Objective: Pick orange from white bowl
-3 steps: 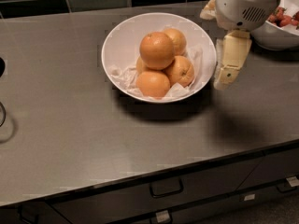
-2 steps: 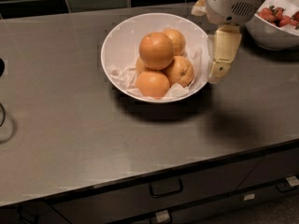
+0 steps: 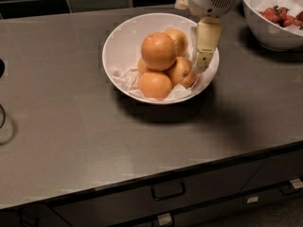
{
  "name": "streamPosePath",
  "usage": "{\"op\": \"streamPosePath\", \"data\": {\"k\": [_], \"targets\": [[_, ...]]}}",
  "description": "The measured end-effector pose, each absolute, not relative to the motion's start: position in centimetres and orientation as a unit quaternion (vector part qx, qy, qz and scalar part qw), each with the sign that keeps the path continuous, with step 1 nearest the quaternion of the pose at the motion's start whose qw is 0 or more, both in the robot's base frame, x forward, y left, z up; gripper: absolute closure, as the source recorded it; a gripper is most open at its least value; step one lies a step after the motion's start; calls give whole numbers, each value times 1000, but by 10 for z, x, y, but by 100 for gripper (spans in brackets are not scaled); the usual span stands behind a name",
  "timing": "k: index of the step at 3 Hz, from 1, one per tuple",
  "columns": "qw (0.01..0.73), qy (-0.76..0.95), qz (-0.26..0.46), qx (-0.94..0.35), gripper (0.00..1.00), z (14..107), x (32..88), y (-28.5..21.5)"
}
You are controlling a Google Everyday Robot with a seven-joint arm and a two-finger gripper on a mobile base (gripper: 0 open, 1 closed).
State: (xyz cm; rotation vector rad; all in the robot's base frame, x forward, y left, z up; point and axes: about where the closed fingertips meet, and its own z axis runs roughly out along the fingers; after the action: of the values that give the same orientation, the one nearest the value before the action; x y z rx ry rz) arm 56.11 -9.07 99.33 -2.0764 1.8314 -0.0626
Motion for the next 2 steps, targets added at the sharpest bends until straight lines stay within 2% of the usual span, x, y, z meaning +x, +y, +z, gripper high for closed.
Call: {"op": "streamPosePath", "data": {"k": [2], "targets": [[181, 622, 0, -762, 0, 978, 578, -62]]}}
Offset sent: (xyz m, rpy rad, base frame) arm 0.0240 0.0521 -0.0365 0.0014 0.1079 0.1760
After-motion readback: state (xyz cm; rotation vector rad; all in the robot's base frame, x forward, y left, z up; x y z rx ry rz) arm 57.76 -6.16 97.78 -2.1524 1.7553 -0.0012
